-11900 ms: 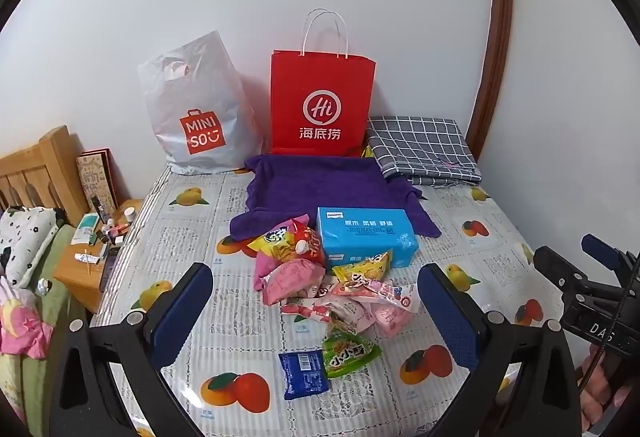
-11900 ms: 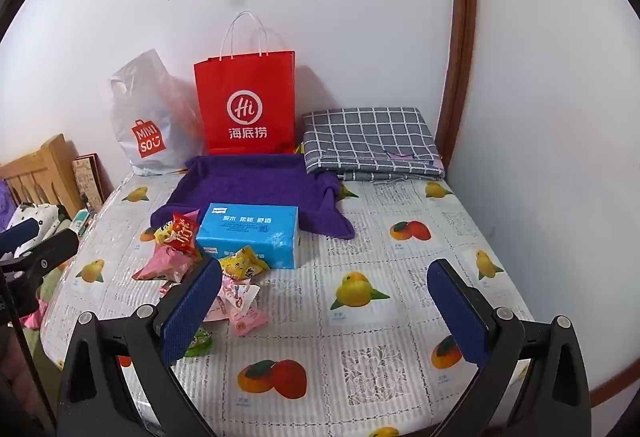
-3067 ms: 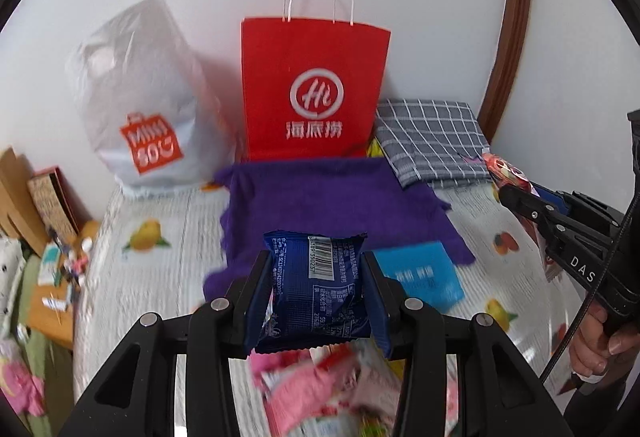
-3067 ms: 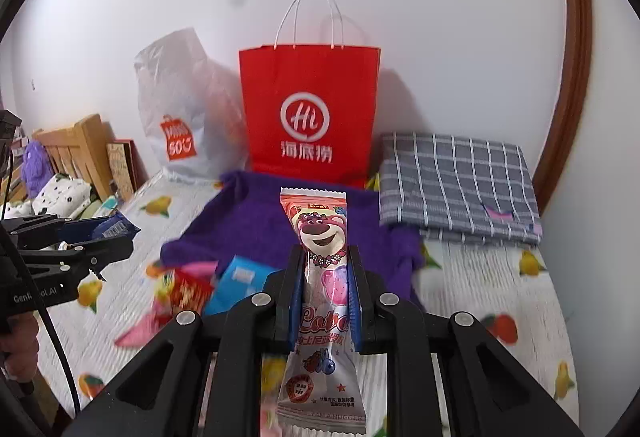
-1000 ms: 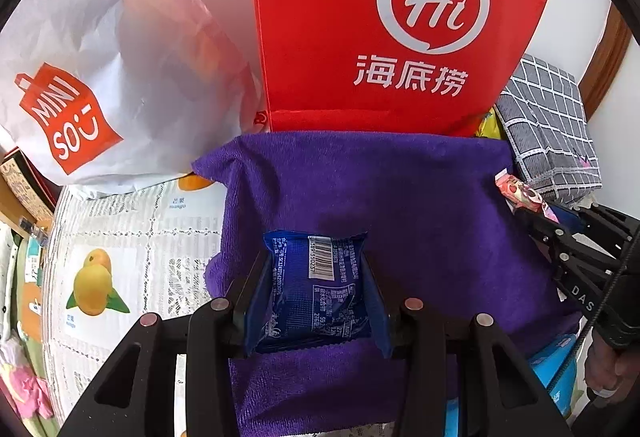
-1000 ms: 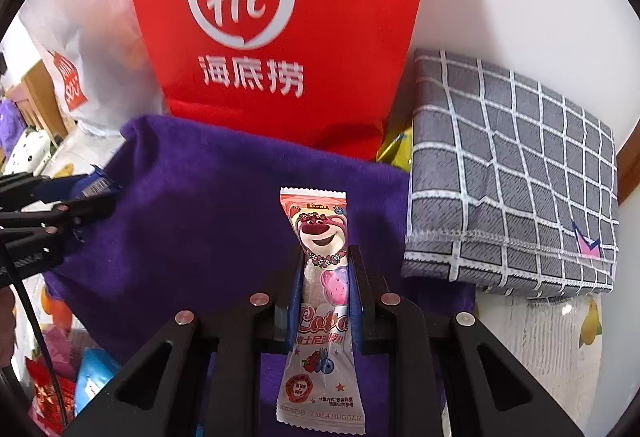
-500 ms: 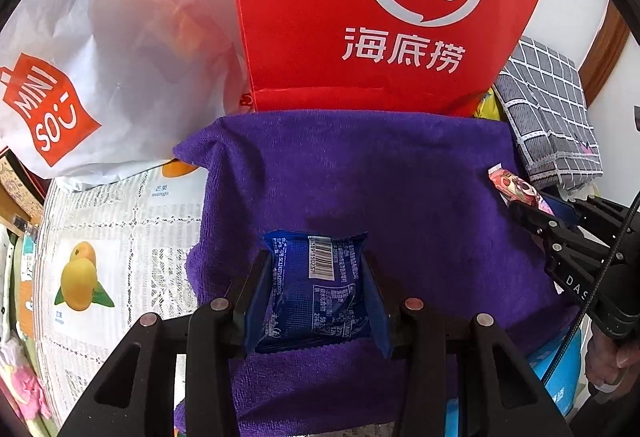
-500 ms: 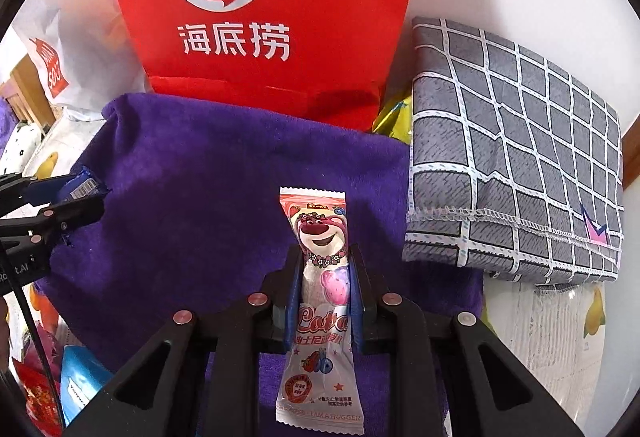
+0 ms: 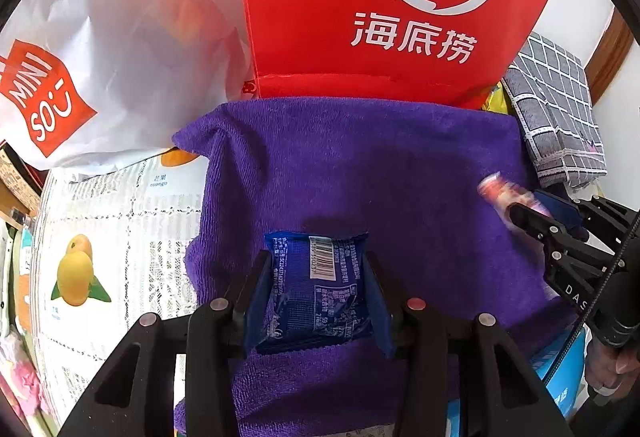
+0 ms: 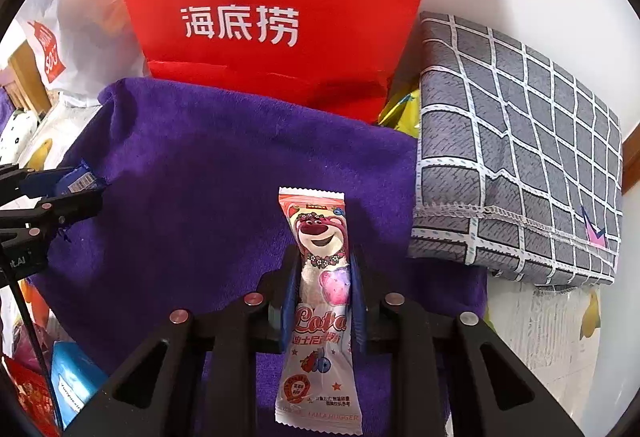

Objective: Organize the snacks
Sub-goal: 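Open the right gripper to drop the candy bar while the left releases the blue packet onto the towel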

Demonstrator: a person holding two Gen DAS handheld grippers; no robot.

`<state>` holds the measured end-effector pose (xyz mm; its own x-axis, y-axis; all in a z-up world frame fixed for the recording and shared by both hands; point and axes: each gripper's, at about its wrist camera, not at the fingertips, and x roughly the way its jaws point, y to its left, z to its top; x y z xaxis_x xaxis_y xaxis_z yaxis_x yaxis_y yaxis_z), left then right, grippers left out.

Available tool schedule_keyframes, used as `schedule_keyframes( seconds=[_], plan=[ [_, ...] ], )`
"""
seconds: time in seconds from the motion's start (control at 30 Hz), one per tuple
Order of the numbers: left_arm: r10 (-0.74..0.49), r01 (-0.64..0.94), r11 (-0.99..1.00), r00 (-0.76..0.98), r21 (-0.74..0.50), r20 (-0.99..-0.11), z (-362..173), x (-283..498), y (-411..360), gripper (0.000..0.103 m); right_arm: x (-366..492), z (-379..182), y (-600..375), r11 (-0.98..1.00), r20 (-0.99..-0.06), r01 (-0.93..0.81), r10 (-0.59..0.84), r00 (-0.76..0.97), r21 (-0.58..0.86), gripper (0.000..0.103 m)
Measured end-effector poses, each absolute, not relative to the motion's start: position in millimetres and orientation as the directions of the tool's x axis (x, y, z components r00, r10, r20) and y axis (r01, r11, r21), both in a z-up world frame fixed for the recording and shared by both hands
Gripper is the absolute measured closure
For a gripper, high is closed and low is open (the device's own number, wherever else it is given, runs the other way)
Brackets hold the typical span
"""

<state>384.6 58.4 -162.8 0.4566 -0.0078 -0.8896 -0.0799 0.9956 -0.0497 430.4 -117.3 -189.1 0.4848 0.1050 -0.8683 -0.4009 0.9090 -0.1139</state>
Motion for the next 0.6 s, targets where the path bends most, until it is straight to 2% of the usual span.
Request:
schedule_keyframes(
  seconds=[0.07,0.37,0.47,0.5,0.57,0.6],
  plan=[
    [-0.010,-0.081,0.995,0.453,-0.052,-0.891,-163.3,383.8,58.9,0.060,432.8,-188.7,-119.2,0.908,-0.866,-0.403,0.109,0.487,-0.112,0.065],
    [-0.013,-0.080,0.995,0.440,-0.054,-0.898,-165.5,383.5,60.5,0.059,423.6,-167.3,-116.5,0.908,-0.824,-0.403,0.144,0.548,-0.109,0.046],
    [-0.013,-0.076,0.996,0.437,-0.051,-0.899,-166.1,384.0,58.7,0.056,419.4,-157.1,-119.0,0.909,-0.805,-0.404,0.162,0.571,-0.104,0.043],
    [-0.015,-0.073,0.996,0.440,-0.053,-0.898,-165.2,383.9,58.2,0.054,418.0,-153.7,-120.1,0.909,-0.798,-0.404,0.169,0.579,-0.101,0.042],
    [-0.018,-0.072,0.996,0.451,-0.057,-0.893,-162.8,385.0,57.8,0.037,415.9,-149.1,-120.5,0.910,-0.786,-0.404,0.182,0.591,-0.092,0.040],
    [-0.014,-0.074,0.996,0.459,-0.054,-0.888,-160.8,384.5,57.4,0.035,413.6,-145.9,-119.2,0.911,-0.779,-0.403,0.190,0.597,-0.086,0.040]
  ],
)
